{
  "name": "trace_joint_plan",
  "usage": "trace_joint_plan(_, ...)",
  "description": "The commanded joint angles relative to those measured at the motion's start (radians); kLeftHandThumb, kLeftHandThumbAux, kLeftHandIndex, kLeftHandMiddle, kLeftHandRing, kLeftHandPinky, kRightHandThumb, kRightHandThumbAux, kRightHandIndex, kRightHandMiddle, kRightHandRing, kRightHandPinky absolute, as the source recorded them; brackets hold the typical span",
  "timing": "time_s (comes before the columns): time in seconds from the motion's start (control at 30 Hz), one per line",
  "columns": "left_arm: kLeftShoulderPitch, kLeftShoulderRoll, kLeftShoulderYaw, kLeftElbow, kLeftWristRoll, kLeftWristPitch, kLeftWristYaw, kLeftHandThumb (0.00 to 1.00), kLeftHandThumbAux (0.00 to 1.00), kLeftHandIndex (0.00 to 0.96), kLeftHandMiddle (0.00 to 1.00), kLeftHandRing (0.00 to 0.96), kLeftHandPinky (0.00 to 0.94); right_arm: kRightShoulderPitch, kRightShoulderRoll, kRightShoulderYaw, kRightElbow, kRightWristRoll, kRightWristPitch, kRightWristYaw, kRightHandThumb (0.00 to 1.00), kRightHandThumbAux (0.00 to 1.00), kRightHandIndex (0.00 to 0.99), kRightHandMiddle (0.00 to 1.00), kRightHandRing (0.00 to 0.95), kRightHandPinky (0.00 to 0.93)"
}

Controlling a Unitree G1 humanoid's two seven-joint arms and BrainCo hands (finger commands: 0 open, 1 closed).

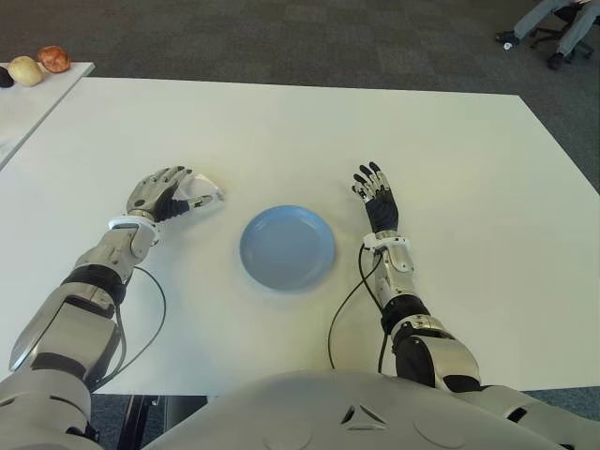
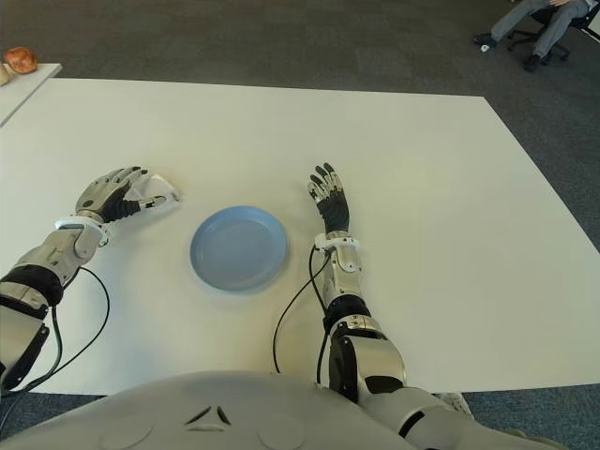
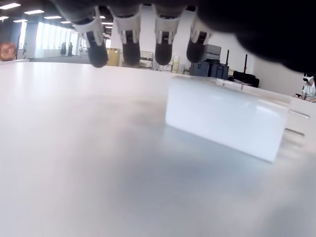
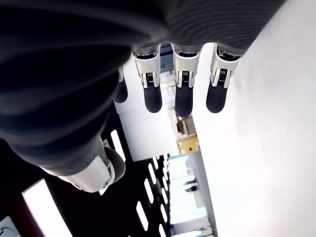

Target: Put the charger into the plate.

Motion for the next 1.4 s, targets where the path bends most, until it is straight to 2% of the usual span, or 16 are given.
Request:
trace_joint_plan(0.03, 0.013, -0.024, 0.004, 0.038, -0.017, 0.002, -0.01, 0.386, 0.113, 0.0, 0.0, 0.0, 0.0, 0.077, 0.006, -0.011, 0.062, 0.016, 0.039, 0.002, 0.2, 0.734, 0.073, 0.134, 0.124, 0.173)
trace_joint_plan(0.7, 0.013, -0.059, 0.015, 0.079, -0.068, 0.012, -0.065, 0.391, 0.144, 0.0, 0.0, 0.0, 0.0, 0.078, 0.007, -0.014, 0.057, 0.016, 0.046, 0.007, 0.202, 0.738, 0.088, 0.122, 0.107, 0.159)
trace_joint_plan(1.4, 0.006, -0.071, 0.023, 0.093, -0.077, 0.02, -0.081, 0.349, 0.169, 0.0, 0.0, 0.0, 0.0, 0.078, 0.006, -0.009, 0.056, 0.01, 0.048, 0.004, 0.19, 0.732, 0.105, 0.129, 0.108, 0.149)
